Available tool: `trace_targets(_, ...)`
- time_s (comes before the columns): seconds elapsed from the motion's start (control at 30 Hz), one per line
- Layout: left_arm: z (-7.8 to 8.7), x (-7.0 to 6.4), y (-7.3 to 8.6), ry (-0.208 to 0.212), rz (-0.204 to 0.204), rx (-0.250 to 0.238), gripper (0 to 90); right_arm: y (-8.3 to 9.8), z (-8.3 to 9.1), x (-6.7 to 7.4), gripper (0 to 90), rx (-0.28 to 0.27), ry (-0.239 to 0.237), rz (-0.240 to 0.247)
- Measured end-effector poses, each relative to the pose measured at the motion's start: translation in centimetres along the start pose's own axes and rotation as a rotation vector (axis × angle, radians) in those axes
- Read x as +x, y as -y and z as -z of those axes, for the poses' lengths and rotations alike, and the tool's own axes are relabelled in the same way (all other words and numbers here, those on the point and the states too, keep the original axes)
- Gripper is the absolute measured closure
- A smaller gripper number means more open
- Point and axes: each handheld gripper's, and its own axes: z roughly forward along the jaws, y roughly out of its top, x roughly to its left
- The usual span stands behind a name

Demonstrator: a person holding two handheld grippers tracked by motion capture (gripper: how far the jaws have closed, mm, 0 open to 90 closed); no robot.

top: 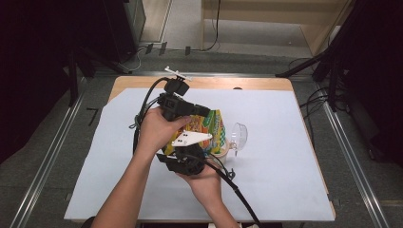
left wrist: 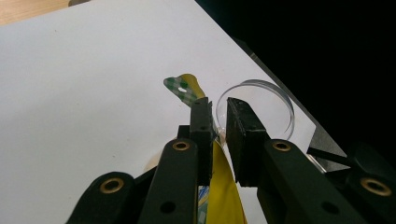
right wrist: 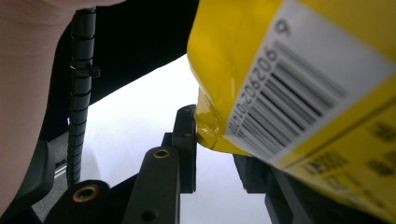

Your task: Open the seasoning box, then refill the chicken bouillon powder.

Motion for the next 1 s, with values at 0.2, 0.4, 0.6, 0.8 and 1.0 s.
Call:
trace_targets(0.2, 0.1, 0.07, 0.06, 0.0, 0.007, -0.002, 81.7, -0.03, -0.08, 0.05, 73.2, -0.002, -0.003, 0.003)
trace_targets(0.4, 0.15, -0.32, 0.02, -0.005, -0.007, -0.011, 82.3, -0.04, 0.05, 0.06, 73.2, -0.004, -0.004, 0.005)
trace_targets(0.6, 0.31, -0.37, 0.05, 0.002, -0.01, -0.009, 82.4, -0.04, 0.09, 0.23, 73.3, -0.006, -0.003, 0.009)
trace_targets(0.8, 0.26, -0.57, 0.0, -0.002, -0.017, -0.015, 82.5, 0.0, 0.12, 0.11, 74.7, -0.015, -0.006, 0.011)
trace_targets(1.0, 0.07, -0.14, -0.03, 0.005, 0.001, -0.016, 82.5, 0.06, 0.23, 0.09, 74.7, -0.013, 0.003, 0.02)
